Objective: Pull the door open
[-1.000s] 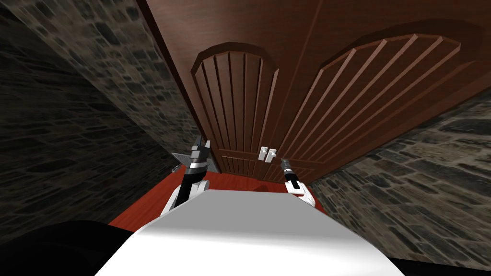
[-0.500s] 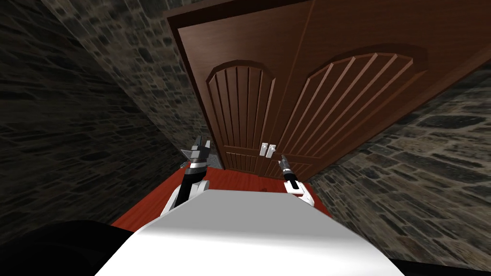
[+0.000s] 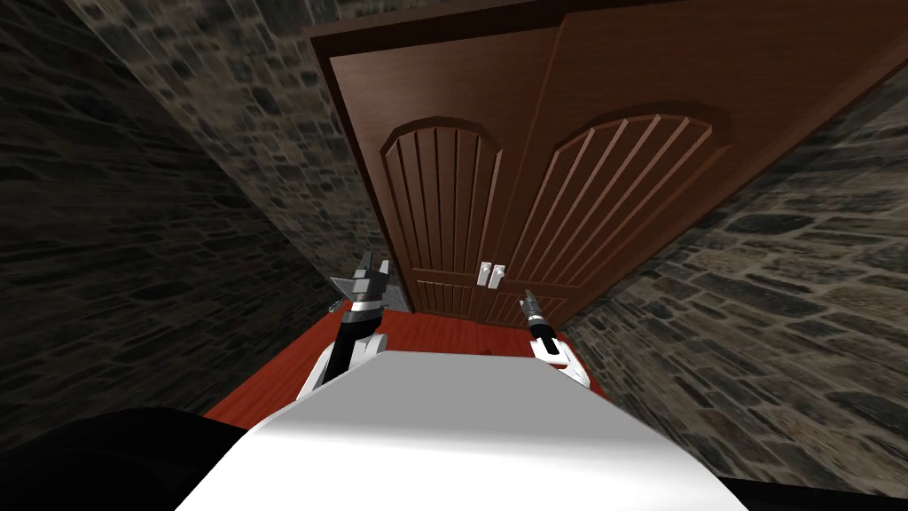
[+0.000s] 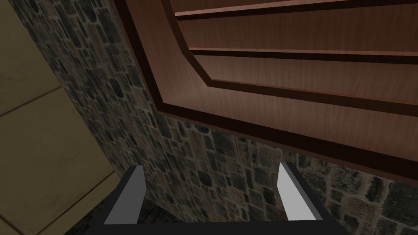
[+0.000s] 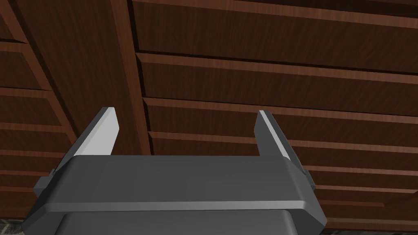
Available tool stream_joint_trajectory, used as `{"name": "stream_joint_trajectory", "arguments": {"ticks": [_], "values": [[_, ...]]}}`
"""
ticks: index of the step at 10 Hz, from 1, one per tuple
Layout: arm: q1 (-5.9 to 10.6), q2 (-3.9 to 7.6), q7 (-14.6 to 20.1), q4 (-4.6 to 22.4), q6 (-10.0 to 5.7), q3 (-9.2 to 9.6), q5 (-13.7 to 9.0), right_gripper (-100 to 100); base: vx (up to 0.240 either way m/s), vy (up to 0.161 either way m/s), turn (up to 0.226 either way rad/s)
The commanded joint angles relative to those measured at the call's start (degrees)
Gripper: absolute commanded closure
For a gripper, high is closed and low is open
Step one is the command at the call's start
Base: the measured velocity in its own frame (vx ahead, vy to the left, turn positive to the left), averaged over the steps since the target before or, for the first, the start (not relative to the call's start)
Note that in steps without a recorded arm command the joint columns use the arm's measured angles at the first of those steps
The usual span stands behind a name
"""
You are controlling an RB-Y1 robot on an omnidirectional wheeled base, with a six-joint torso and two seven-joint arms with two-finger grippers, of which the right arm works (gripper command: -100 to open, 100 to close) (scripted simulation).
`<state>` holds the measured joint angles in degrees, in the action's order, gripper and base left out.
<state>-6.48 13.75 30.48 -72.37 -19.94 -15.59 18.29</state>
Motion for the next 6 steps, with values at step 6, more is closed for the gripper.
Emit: {"name": "stream_joint_trajectory", "arguments": {"ticks": [6], "values": [[1.82, -0.44, -1.3, 1.7, -0.23, -0.87, -0.3, -100, 0.165, -0.039, 0.026]]}}
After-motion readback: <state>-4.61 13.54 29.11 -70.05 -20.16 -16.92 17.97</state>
